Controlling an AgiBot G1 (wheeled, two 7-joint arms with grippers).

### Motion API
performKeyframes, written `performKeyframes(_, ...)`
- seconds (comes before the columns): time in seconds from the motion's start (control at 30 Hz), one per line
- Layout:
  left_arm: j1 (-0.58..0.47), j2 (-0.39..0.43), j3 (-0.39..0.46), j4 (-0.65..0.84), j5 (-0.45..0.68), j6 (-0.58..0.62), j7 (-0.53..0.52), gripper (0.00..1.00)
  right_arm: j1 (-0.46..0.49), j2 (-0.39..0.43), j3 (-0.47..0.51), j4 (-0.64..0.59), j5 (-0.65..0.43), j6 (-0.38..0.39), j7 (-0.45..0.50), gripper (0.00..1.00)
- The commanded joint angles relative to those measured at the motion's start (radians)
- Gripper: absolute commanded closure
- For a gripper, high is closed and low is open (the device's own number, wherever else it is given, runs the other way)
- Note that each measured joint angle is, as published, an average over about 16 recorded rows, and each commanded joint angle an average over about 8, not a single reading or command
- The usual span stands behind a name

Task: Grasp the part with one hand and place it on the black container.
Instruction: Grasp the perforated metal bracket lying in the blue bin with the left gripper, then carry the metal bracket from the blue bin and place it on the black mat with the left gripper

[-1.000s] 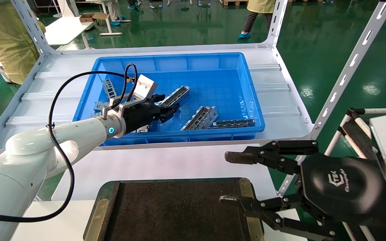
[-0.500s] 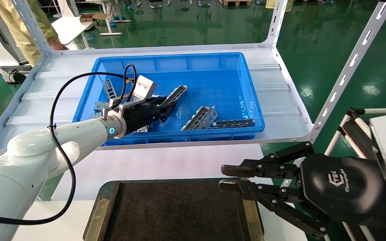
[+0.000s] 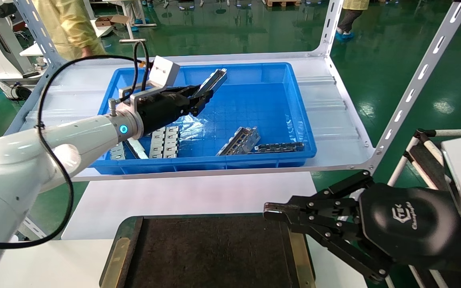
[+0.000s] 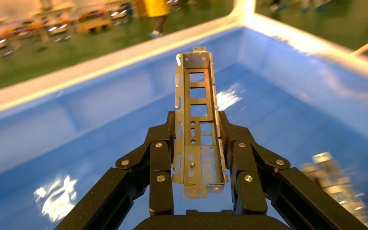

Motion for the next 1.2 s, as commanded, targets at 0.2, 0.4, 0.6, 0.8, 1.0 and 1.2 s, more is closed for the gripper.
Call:
performKeyframes(0.2,-0.004,-0.063,-0.019,-0.024,-0.046,0.246,0.044,1.00,0.000,0.000,0.000,0.000,0.000,0.000,0.000,1.00)
performKeyframes(0.4,0.013,-0.116,-0.027,-0.027,-0.072,0.465,0.072,1.00,0.000,0.000,0.000,0.000,0.000,0.000,0.000,1.00)
performKeyframes(0.6,0.042,-0.145,-0.017,-0.033,-0.073,0.597,0.050,1.00,0.000,0.000,0.000,0.000,0.000,0.000,0.000,1.00)
performKeyframes(0.8,0.099,-0.172,-0.007,-0.076,-0.075,0.692,-0.006,1.00,0.000,0.000,0.000,0.000,0.000,0.000,0.000,1.00)
performKeyframes(1.0,0.194,-0.197,-0.004,-0.165,-0.086,0.716,-0.072,1.00,0.000,0.000,-0.001,0.000,0.000,0.000,0.000,1.00)
performKeyframes(1.2,0.336,-0.220,-0.002,-0.295,-0.101,0.691,-0.118,1.00,0.000,0.000,-0.001,0.000,0.000,0.000,0.000,1.00)
